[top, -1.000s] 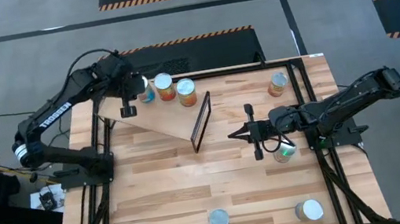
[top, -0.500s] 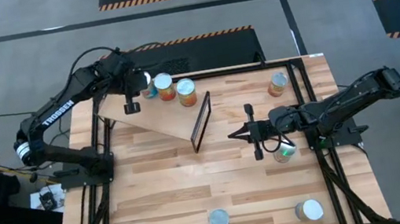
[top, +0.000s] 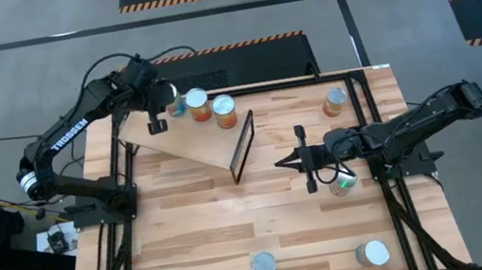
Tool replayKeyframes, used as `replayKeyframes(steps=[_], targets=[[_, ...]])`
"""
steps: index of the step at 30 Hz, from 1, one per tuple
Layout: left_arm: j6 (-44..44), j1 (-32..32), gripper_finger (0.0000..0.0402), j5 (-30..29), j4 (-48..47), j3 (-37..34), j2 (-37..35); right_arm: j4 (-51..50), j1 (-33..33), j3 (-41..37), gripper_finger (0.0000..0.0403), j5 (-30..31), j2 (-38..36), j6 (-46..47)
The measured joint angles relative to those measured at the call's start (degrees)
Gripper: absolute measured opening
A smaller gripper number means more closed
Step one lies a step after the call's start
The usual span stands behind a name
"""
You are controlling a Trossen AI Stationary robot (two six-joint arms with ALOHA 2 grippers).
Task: Pick and place cans onto a shelf
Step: Put the top canned tomatoes on the shelf
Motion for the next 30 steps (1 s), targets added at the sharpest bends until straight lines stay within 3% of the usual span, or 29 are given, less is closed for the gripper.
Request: replayKeyframes(steps=[30], targets=[[-4.1,0.4,0.0000,0.9,1.4,0.0,1.8,0.0,0.0,0.0,0.0018,0.0,0.0,0.0]])
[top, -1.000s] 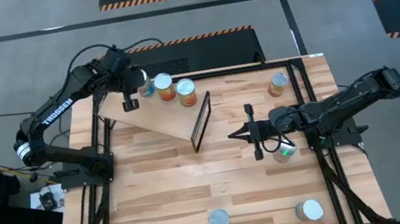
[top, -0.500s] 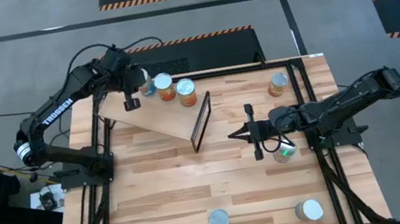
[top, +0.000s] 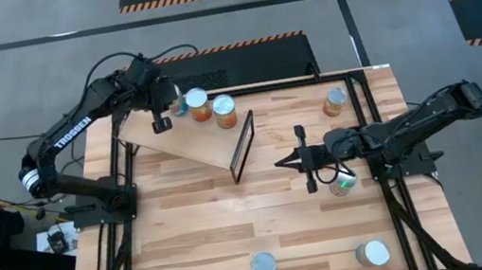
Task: Pick and place cans onto a shelf
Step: Put the top canned tomatoes on the shelf
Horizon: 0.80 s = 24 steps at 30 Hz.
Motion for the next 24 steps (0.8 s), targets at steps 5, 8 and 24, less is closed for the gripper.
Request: replayKeyframes(steps=[5,8,24], targets=[[0.0,0.0,0.0000,-0.5,2.2,0.3,2.0,-0.2,0.0,0.0,0.0019,0.0,0.0,0.0],[0.0,0.0,0.0000,-1.0,2.4,0.7,2.5,-0.8,0.0,0.0,0.0021,0.0,0.0,0.0],[-2.4,0.0,0.0000,-0.8,-0.6,2.4,2.6,-1.2,0.0,0.0,0.0021,0.0,0.0,0.0]])
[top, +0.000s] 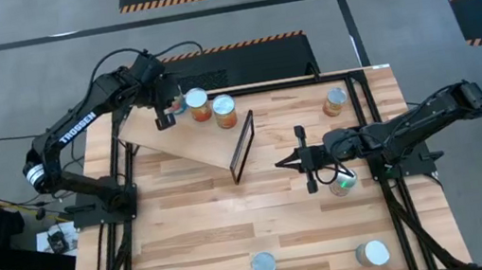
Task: Pick and place cans onto a shelf
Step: Put the top canned tomatoes on the shelf
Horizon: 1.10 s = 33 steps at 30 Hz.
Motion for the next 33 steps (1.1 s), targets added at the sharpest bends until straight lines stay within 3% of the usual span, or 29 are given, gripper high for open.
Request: replayKeyframes(steps=[16,33], targets=[[-0.3,0.0,0.0048,-1.6,0.2,0.0,0.0,0.0,0.0,0.0,0.0020,0.0,0.0,0.0],[1.5,-0.5,0.0051,-0.9,0.6,0.0,-0.9,0.0,0.0,0.0,0.0018,0.0,0.0,0.0]])
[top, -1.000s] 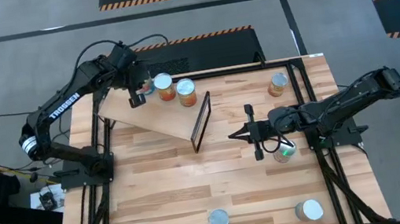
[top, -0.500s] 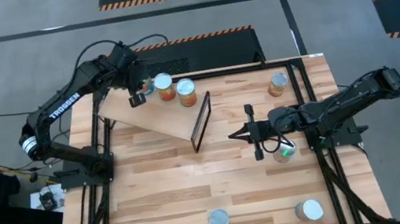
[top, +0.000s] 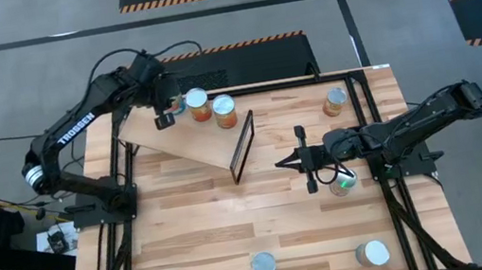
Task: Pick and place cans onto a shelf
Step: Put the top canned tomatoes on the shelf, then put the top canned peaches on the shelf
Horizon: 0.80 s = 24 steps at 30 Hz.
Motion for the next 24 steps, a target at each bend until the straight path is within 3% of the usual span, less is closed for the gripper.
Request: replayKeyframes(steps=[8,13,18,24], targets=[[0.5,-0.8,0.0051,4.4,1.6,0.0,-5.3,0.0,0.0,0.0,0.0020,0.0,0.0,0.0],[-0.5,-0.9,0.0038,15.5,2.7,-1.8,-9.5,0.0,0.0,0.0,0.0015,0.0,0.0,0.0],[1.2,-3.7,0.0005,21.4,9.0,-10.1,-16.3,-0.3,0.0,0.0,0.0015,0.0,0.0,0.0],[-5.1,-10.4,0.0001,25.6,23.8,-24.7,-26.8,-0.5,0.0,0.0,0.0018,0.4,0.0,1.4]])
